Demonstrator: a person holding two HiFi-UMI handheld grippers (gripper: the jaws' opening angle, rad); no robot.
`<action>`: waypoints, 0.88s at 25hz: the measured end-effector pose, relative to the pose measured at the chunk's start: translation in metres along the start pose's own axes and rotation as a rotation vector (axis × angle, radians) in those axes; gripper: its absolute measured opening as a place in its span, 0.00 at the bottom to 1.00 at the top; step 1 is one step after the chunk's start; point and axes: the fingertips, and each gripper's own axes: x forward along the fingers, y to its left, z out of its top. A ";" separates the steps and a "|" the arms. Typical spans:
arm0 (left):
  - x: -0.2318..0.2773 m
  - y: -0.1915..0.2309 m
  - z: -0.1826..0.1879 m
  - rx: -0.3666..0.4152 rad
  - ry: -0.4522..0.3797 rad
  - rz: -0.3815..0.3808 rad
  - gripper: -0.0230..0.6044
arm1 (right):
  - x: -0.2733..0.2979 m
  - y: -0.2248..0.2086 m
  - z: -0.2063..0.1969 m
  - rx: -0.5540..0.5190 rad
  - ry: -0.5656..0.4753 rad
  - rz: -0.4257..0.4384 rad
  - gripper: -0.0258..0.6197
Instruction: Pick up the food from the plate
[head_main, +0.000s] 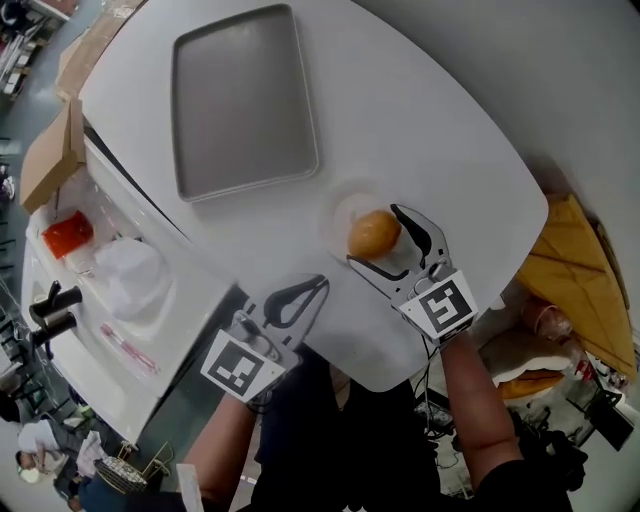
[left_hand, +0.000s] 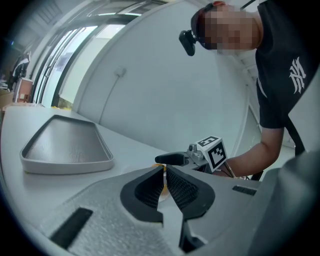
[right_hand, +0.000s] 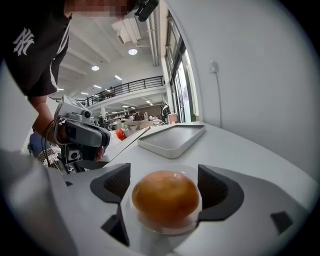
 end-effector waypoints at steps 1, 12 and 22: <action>0.002 0.000 0.001 0.007 0.006 -0.002 0.07 | 0.001 0.000 -0.002 0.002 0.002 0.004 0.61; 0.007 -0.001 0.004 0.011 0.012 -0.017 0.07 | 0.007 -0.007 -0.006 -0.023 0.018 -0.002 0.61; 0.001 -0.002 0.013 0.025 -0.003 -0.012 0.07 | -0.004 -0.013 0.011 -0.025 -0.034 -0.041 0.48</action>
